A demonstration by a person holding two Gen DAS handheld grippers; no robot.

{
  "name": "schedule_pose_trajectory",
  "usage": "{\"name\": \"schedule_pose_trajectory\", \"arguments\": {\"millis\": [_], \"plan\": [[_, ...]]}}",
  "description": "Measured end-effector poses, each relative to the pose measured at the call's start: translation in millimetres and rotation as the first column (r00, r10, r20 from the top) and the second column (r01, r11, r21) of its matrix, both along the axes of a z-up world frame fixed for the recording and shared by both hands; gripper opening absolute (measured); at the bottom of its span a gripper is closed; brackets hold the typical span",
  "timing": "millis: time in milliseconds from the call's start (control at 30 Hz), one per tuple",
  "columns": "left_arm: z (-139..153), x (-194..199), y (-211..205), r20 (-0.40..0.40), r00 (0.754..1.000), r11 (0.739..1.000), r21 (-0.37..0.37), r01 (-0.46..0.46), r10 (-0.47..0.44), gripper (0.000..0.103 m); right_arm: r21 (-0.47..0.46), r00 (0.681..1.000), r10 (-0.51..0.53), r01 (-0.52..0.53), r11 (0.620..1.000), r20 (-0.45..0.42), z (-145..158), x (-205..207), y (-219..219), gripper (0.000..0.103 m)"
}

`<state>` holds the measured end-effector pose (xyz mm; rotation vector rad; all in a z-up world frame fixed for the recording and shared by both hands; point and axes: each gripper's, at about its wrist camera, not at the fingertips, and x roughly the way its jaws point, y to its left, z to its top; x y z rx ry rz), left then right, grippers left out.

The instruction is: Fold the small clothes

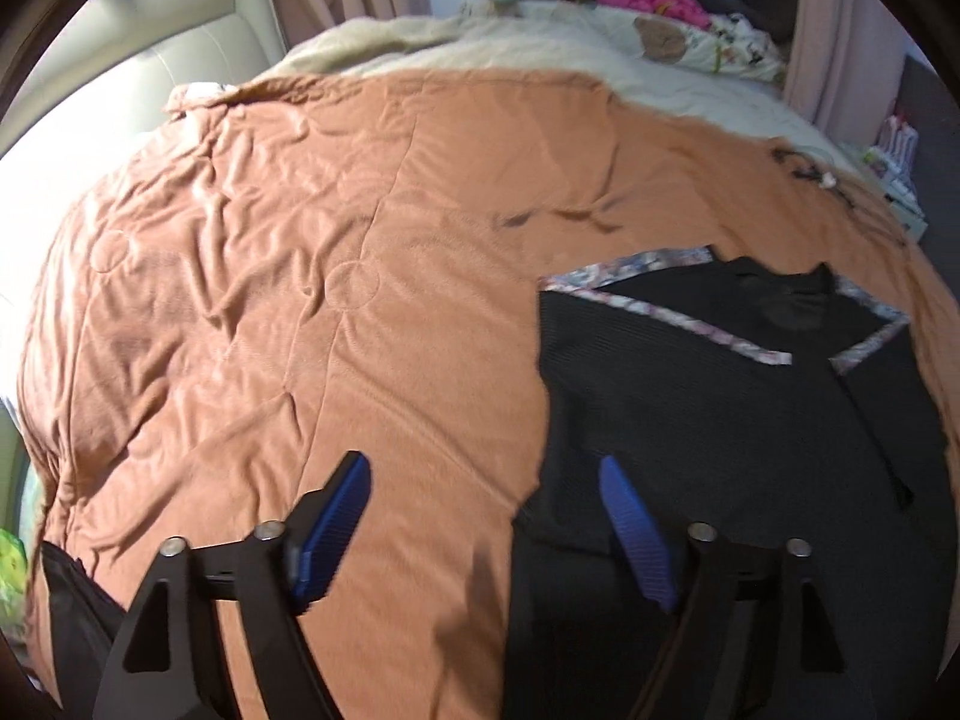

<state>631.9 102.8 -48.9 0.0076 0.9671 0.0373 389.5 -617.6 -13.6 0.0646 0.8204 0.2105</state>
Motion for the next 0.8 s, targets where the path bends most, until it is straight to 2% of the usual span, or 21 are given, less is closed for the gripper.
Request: {"name": "schedule_pose_trajectory", "arguments": {"millis": [67, 133, 367, 700, 800], "plan": [[12.6, -20.0, -7.1, 0.028, 1.0, 1.0, 0.002, 0.01, -0.01, 0.099, -0.027, 1.0, 0.004, -0.004, 1.0, 0.027, 12.5, -14.2, 1.9, 0.089], [24.5, -36.6, -15.0, 0.052, 0.998, 0.999, 0.038, 0.032, -0.034, 0.103, -0.045, 0.999, 0.021, -0.018, 0.999, 0.049, 24.4, -28.1, 5.8, 0.09], [60.5, -95.9, -31.3, 0.084, 0.995, 0.998, 0.026, 0.06, -0.062, 0.103, -0.038, 0.993, 0.074, -0.071, 0.997, 0.093, 54.0, -76.1, 6.9, 0.09], [102.0, -176.7, -41.1, 0.122, 0.99, 0.997, 0.02, 0.068, -0.07, 0.103, -0.018, 0.985, 0.082, -0.08, 0.997, 0.151, 85.1, -141.9, -7.8, 0.092], [112.8, -202.8, -43.6, 0.141, 0.987, 0.997, 0.025, 0.071, -0.074, 0.103, -0.007, 0.982, 0.078, -0.078, 0.997, 0.171, 91.7, -165.7, -13.9, 0.096]]}}
